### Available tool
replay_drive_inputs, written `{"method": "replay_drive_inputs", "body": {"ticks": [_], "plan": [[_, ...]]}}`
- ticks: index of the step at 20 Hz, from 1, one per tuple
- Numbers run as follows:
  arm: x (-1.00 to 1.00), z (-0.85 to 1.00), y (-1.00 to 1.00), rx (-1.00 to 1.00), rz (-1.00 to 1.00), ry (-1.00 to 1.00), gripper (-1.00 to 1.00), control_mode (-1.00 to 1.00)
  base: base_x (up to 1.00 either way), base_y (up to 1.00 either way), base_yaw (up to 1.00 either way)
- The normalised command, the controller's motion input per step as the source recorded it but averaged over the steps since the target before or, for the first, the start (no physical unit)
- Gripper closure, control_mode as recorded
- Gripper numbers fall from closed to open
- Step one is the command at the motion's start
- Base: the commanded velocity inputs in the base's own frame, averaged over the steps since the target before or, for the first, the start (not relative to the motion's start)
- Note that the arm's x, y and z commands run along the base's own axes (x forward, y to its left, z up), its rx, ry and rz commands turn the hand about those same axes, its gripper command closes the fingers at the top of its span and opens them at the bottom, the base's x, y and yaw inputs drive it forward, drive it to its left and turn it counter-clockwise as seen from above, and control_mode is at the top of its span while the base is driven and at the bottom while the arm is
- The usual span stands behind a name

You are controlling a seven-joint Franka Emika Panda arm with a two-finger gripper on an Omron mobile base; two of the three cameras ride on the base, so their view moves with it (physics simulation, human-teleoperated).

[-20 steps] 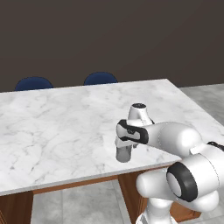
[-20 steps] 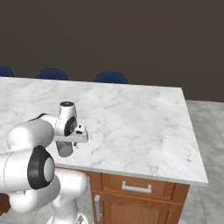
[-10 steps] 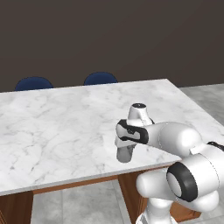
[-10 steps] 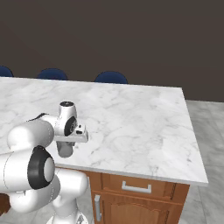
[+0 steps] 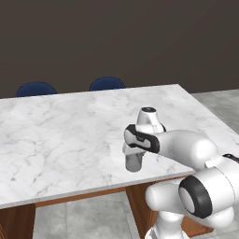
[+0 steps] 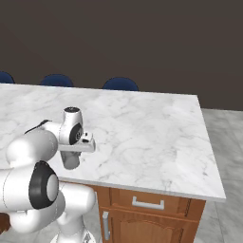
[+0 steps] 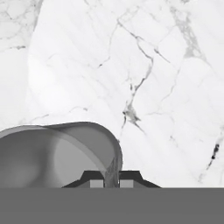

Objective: Pick the jar and glass cup and place them in the sink. Then turn on the water.

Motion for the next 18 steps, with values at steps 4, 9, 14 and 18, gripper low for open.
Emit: {"method": "replay_drive_inputs", "body": {"ticks": [4, 9, 14, 18], "plan": [[-0.03, 0.31, -0.09, 0.0, 0.01, 0.0, 1.0, -1.0, 0.0, 0.0, 0.0], [0.0, 0.48, -0.03, 0.0, 0.0, 0.0, 1.0, -1.0, 0.0, 0.0, 0.0], [0.0, 0.46, -0.13, 0.0, 0.0, 0.0, 1.0, -1.0, 0.0, 0.0, 0.0], [0.0, 0.48, -0.12, 0.0, 0.0, 0.0, 1.0, -1.0, 0.0, 0.0, 0.0]]}}
